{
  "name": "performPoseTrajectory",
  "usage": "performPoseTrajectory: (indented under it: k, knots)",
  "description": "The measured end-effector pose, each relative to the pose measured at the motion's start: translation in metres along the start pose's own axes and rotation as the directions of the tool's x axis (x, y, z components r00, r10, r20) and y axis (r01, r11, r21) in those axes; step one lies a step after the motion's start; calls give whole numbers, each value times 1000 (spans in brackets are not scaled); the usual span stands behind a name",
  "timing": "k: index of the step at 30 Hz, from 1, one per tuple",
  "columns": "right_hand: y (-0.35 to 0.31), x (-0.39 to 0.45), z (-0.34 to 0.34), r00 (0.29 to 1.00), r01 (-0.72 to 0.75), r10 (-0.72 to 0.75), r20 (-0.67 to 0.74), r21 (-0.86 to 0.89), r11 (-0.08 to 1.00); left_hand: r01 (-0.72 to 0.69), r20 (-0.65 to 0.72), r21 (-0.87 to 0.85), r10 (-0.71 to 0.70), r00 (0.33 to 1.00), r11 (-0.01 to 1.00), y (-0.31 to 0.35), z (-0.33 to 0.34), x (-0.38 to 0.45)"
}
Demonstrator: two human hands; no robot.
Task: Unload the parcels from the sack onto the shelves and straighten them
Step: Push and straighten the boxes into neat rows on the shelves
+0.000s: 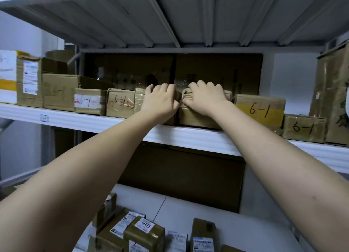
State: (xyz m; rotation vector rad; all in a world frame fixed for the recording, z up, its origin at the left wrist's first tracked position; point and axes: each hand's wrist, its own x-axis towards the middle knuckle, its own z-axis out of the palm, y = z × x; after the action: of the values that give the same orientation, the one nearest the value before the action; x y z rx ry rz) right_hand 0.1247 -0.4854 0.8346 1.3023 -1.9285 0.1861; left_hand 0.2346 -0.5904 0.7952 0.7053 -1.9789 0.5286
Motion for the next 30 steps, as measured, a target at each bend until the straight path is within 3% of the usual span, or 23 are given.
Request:
performPoseTrajectory:
  k: [6,10,18,23,30]
  knots:
    - [-43,7,-17,946,15,-10,-325,12,1000,-57,-106,-65,50,993,996,-36,-15,-15]
    - [-116,20,-27,933,99,-72,-352,59,993,-28,-93,-42,24,995,999,-99,-28,-40]
    - [-250,56,-13,989,73,-51,-140,153,986,-24,75,92,17,997,995,-252,-53,-96]
    - [-269,76,-7,999,-35,42,-34,205,978,-26,201,134,-1,980,991,-316,-58,-109]
    - [-286,107,-5,997,-72,67,37,150,986,-57,259,100,29,965,993,-343,-47,-83]
